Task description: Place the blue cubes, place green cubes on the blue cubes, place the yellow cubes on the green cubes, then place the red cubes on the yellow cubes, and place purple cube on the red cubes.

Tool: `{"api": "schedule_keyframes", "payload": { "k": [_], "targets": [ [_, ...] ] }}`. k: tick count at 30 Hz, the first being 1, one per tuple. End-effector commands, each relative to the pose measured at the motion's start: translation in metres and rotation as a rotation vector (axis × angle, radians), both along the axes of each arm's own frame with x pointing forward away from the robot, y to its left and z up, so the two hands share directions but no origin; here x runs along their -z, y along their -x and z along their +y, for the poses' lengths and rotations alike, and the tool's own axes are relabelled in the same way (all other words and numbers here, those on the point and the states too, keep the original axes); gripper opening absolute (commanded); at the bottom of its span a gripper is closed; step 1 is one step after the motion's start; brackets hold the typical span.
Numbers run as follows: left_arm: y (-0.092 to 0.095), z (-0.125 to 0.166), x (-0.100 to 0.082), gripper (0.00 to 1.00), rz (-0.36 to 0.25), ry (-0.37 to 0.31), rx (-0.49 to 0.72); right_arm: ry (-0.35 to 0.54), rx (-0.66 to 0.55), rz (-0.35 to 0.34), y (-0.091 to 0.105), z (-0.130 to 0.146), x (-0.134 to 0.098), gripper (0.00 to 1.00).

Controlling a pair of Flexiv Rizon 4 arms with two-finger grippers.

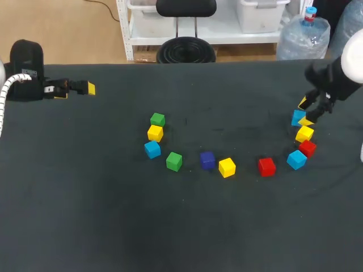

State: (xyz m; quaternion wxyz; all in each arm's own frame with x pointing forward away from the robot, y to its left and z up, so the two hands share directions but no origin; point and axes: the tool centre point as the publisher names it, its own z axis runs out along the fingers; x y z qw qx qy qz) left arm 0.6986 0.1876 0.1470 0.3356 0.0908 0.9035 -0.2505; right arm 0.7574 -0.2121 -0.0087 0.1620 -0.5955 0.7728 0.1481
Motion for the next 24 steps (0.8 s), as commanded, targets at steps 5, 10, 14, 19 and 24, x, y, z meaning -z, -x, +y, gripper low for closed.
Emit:
{"api": "schedule_keyframes", "payload": {
  "k": [5, 10, 14, 19, 24],
  "targets": [
    [0.0, -0.002, -0.002, 1.0, 0.008, -0.009, -0.005, -0.007, -0.006, 0.008, -0.003, 0.003, 0.004, 0.39],
    [0.0, -0.002, -0.002, 1.0, 0.008, -0.009, -0.005, -0.013, -0.01, 0.011, -0.002, 0.004, 0.005, 0.0],
    [0.0, -0.002, -0.002, 1.0, 0.008, -0.009, -0.005, -0.014, -0.011, 0.012, 0.0, 0.006, 0.004, 0.0],
    [0.0, -0.002, -0.002, 1.0, 0.008, -0.009, -0.005, -0.013, -0.01, 0.006, 0.001, 0.009, -0.004, 0.0],
    [0.0, -0.002, -0.002, 1.0, 0.008, -0.009, -0.005, -0.017, -0.016, -0.012, 0.0, 0.02, -0.016, 0.0]
  ]
}}
